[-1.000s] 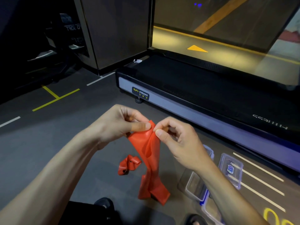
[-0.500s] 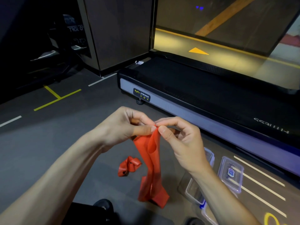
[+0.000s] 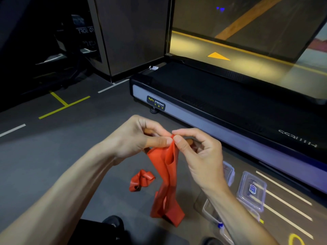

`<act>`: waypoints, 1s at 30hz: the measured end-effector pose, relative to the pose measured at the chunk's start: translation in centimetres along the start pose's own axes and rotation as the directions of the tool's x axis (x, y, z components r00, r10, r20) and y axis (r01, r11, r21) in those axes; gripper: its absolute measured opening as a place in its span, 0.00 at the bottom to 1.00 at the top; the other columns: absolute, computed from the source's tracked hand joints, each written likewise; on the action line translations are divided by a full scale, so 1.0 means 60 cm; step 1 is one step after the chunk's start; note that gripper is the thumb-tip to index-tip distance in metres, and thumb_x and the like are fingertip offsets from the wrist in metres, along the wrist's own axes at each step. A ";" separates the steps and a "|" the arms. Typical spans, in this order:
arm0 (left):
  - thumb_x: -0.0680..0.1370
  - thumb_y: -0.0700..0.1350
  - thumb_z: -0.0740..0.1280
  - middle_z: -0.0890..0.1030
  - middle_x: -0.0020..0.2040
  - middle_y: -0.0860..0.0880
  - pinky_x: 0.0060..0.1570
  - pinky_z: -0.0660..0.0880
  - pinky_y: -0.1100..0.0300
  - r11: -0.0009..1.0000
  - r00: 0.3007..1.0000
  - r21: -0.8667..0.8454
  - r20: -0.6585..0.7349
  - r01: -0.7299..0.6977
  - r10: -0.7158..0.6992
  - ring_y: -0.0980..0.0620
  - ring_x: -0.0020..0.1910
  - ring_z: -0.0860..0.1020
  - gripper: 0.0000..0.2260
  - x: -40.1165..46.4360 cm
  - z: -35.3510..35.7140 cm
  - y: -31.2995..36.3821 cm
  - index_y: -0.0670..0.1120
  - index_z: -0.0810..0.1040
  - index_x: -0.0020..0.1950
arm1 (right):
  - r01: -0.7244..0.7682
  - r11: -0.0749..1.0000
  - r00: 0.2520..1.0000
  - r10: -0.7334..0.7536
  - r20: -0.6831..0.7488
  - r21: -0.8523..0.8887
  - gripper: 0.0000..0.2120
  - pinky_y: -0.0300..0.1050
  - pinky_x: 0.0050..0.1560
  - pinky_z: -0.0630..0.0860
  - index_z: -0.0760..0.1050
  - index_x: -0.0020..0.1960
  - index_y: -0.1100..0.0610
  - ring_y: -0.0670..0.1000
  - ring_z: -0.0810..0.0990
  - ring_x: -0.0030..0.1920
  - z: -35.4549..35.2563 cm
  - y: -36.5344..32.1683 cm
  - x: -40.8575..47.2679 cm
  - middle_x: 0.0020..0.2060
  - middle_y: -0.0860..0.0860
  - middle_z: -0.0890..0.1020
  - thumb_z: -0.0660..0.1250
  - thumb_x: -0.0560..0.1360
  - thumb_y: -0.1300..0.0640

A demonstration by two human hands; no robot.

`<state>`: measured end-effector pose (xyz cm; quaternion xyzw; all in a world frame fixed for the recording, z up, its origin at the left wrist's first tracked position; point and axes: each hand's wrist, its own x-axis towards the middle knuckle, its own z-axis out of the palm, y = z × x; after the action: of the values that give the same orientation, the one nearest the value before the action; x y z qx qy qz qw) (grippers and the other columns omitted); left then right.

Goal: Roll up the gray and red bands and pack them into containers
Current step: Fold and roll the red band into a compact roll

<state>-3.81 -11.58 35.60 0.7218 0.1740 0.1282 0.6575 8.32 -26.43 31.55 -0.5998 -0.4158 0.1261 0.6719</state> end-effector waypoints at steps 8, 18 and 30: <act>0.71 0.40 0.76 0.87 0.45 0.37 0.47 0.81 0.58 0.996 0.997 0.061 0.033 -0.066 0.064 0.46 0.43 0.85 0.10 -0.001 -0.006 -0.005 0.36 0.86 0.49 | -0.031 1.000 0.997 0.031 0.070 -0.001 0.10 0.45 0.52 0.79 0.84 0.54 0.49 0.49 0.85 0.47 -0.003 0.000 0.001 0.46 0.49 0.87 0.74 0.77 0.62; 0.74 0.41 0.75 0.85 0.40 0.40 0.44 0.76 0.59 0.988 0.994 0.106 0.005 -0.108 0.109 0.51 0.40 0.81 0.06 -0.002 0.006 -0.003 0.40 0.87 0.49 | 0.053 0.988 0.999 -0.051 0.018 -0.147 0.04 0.47 0.52 0.80 0.82 0.48 0.54 0.52 0.85 0.47 -0.002 -0.002 -0.001 0.42 0.47 0.85 0.71 0.79 0.62; 0.77 0.41 0.74 0.86 0.36 0.50 0.44 0.80 0.56 0.921 0.962 0.351 -0.144 -0.169 0.231 0.53 0.36 0.85 0.05 -0.002 0.038 -0.006 0.49 0.85 0.42 | 0.008 0.954 0.961 -0.090 -0.263 -0.300 0.06 0.46 0.45 0.77 0.75 0.48 0.48 0.47 0.81 0.42 -0.011 0.007 0.032 0.40 0.42 0.81 0.65 0.83 0.57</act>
<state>-3.00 -13.66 35.03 0.8223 0.1777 0.2290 0.4897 10.12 -25.47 32.00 -0.6945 -0.3481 -0.0383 0.6285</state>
